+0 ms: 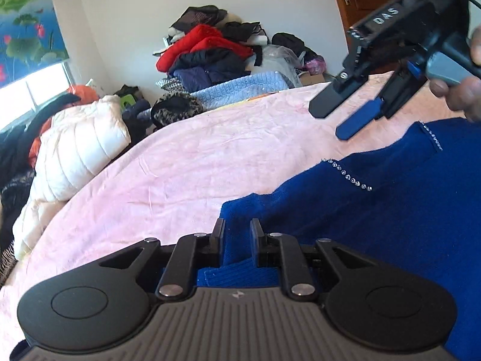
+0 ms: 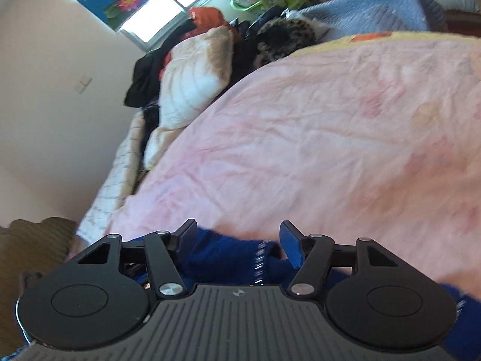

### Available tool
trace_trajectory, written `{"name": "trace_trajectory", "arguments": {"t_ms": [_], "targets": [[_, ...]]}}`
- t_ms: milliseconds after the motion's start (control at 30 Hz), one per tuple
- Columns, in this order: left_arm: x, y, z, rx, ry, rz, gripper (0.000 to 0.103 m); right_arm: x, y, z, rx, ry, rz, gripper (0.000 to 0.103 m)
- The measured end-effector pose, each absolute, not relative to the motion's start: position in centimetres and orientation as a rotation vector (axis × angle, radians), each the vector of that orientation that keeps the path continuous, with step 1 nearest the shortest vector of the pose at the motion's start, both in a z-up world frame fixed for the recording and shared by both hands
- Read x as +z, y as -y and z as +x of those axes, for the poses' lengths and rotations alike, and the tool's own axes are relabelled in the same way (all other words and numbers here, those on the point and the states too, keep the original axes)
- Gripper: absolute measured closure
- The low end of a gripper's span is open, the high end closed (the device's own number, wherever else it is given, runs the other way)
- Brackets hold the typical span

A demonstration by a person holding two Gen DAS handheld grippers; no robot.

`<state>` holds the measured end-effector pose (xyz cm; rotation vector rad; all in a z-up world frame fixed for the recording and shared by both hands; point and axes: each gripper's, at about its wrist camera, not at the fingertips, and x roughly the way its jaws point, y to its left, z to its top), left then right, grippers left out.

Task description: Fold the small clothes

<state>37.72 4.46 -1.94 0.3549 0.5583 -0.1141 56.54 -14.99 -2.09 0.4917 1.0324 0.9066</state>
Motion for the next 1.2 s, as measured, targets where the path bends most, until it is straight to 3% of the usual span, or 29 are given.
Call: {"name": "trace_trajectory", "arguments": {"t_ms": [67, 267, 600, 1100, 1167, 1200], "targets": [[-1.9, -4.8, 38.4, -0.034, -0.578, 0.333, 0.087, -2.8, 12.9, 56.0, 0.897, -1.081, 0.436, 0.035], [-1.2, -7.5, 41.9, -0.194, -0.728, 0.046, 0.087, -2.2, 14.2, 57.2, 0.732, -1.02, 0.399, 0.033], [-2.8, -5.9, 46.6, -0.233, -0.781, 0.091, 0.084, -4.9, 15.0, 58.6, 0.916, -1.29, 0.371, 0.029], [-2.1, -6.6, 46.5, -0.452, -0.791, 0.094, 0.084, -4.5, 16.0, 60.4, 0.989, -1.28, 0.44, 0.028], [-2.5, -6.8, 46.7, -0.464, -0.825, 0.1, 0.08, -4.4, 16.8, 60.4, 0.968, -1.287, 0.42, 0.028], [-2.6, -6.9, 46.8, -0.455, -0.833, 0.107, 0.069, -4.8, 16.9, 60.4, 0.963, -1.304, 0.417, 0.028]]}}
